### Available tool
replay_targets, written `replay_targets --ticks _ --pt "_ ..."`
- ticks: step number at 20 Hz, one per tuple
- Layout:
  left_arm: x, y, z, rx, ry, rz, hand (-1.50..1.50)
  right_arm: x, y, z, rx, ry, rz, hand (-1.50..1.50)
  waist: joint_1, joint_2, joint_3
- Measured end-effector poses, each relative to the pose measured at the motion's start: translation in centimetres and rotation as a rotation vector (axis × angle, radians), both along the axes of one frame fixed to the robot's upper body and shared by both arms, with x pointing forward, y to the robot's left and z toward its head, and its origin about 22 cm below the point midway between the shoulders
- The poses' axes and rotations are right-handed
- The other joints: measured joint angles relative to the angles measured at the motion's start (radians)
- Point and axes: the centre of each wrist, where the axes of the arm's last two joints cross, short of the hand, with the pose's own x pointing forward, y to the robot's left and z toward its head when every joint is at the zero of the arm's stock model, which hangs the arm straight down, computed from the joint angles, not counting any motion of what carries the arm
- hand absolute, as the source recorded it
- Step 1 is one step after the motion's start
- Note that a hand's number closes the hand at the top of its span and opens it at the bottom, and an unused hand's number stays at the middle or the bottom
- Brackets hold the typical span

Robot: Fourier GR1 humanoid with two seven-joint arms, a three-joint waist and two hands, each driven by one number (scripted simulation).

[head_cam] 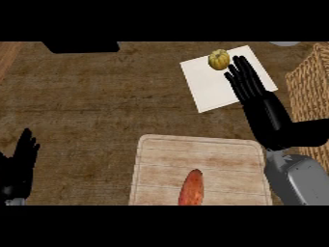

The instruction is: Pick the sweet potato from the cutting board and place it in the basket

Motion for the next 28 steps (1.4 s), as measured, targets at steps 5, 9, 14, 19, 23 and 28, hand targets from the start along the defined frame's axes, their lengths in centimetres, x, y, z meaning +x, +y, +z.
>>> replay_targets --ticks 5,9,14,19,23,28 --pt "2.6 -1.4 3.9 0.098 -0.166 -0.227 0.00 -1.8 -1.4 -2.1 -0.046 0.067 -0.101 1.50 -0.032 -0.025 -0.027" --pt "4.6 -3.6 7.1 0.142 -0.311 -0.462 0.00 -4.1 1.4 -3.0 -0.133 -0.029 -0.050 -1.50 -0.049 -0.034 -0.035" --pt "5.7 -5.4 8.4 0.148 -0.368 -0.605 0.00 -8.2 8.2 -5.7 -0.221 -0.085 -0.119 -1.50 -0.038 -0.035 -0.041" --pt "6.0 -5.6 8.9 0.154 -0.377 -0.646 0.00 -10.1 10.6 -7.4 -0.420 -0.072 -0.298 -1.50 -0.038 -0.039 -0.045" --pt "5.8 -5.1 8.9 0.158 -0.372 -0.642 0.00 -9.8 8.9 -7.4 -0.606 -0.064 -0.433 -1.50 -0.054 -0.046 -0.049" --pt "5.5 -4.9 8.8 0.158 -0.365 -0.640 0.00 -9.8 6.5 -6.9 -0.891 0.023 -0.456 -1.50 -0.062 -0.052 -0.054"
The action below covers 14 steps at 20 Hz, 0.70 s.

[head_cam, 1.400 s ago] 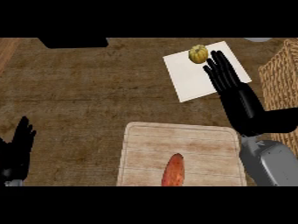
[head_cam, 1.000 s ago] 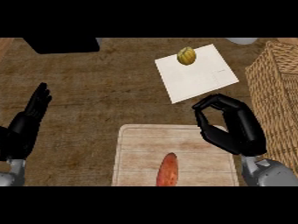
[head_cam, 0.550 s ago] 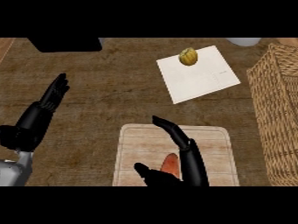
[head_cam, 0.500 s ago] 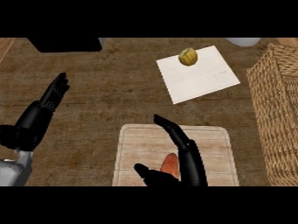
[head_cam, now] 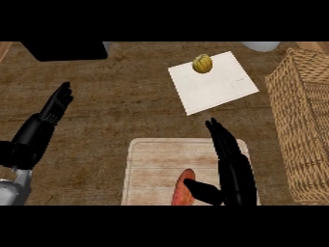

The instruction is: Pick the sweet potato from the cutting board and place it in the basket

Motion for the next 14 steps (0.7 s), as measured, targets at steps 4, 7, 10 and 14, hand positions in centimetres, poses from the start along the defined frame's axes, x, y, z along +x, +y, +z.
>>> replay_targets --ticks 4,7,10,14 --pt "0.1 -0.1 0.2 0.000 -0.009 -0.005 0.00 -1.0 0.3 2.0 -0.125 0.176 0.017 -1.50 0.008 0.003 0.000" --pt "0.2 -0.4 0.1 -0.001 -0.010 -0.013 0.00 -2.0 1.0 4.6 -0.179 0.293 0.038 -1.50 0.014 0.007 0.002" --pt "0.4 -0.8 0.3 -0.007 -0.015 -0.023 0.00 -3.7 1.7 7.7 -0.196 0.367 0.072 -1.50 0.019 0.010 0.005" --pt "0.5 -0.9 0.2 -0.010 -0.019 -0.028 0.00 -6.1 1.2 11.6 -0.172 0.360 0.107 -1.50 0.026 0.014 0.008"
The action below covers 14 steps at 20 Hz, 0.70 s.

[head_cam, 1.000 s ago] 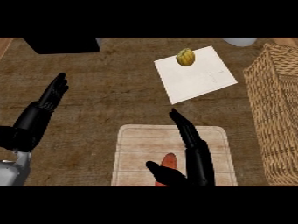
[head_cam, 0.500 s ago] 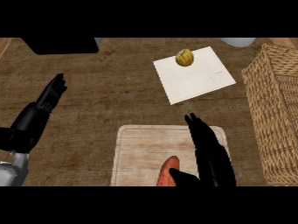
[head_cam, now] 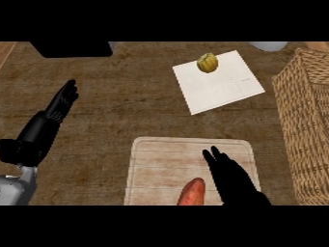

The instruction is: Pick the sweet potato from the cutting board and place it in the basket

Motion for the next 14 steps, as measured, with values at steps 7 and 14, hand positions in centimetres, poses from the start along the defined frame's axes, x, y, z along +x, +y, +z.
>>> replay_targets --ticks 7,14 --pt "0.26 0.03 -0.03 0.001 -0.008 -0.016 0.00 -1.37 -0.35 1.52 -0.011 0.014 0.000 -1.50 0.012 0.006 0.003" --pt "0.08 -0.09 -0.04 -0.005 -0.008 -0.023 0.00 -1.12 0.18 1.46 0.026 0.014 -0.015 -1.50 0.025 0.009 0.006"
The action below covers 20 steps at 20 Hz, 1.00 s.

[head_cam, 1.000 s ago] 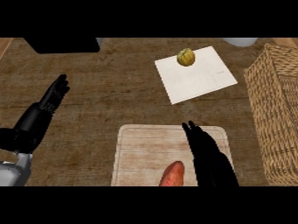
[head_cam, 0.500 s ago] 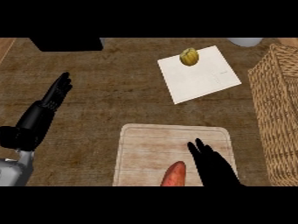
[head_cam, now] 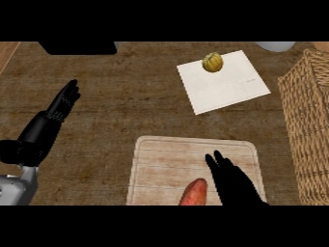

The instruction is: Pick the sweet potato from the cutting board and place it in the basket

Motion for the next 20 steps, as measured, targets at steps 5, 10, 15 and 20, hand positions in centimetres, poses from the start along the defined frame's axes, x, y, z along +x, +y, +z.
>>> replay_targets --ticks 5,10,15,20 --pt "0.4 -0.1 0.4 -0.002 0.000 -0.007 0.00 -0.3 0.0 -1.1 -0.002 -0.028 -0.035 -1.50 0.001 0.001 0.001" --pt "0.5 -0.2 0.5 -0.007 -0.009 -0.006 0.00 0.4 0.2 -3.0 -0.032 -0.041 -0.081 -1.50 0.005 0.003 0.001" --pt "0.3 -0.4 0.3 0.002 -0.006 -0.012 0.00 0.4 0.3 -4.8 -0.036 -0.042 -0.130 -1.50 0.006 0.003 0.002" --pt "0.3 -0.2 0.4 -0.001 -0.004 -0.011 0.00 0.3 0.2 -5.7 -0.038 -0.048 -0.132 -1.50 0.007 0.003 0.002"
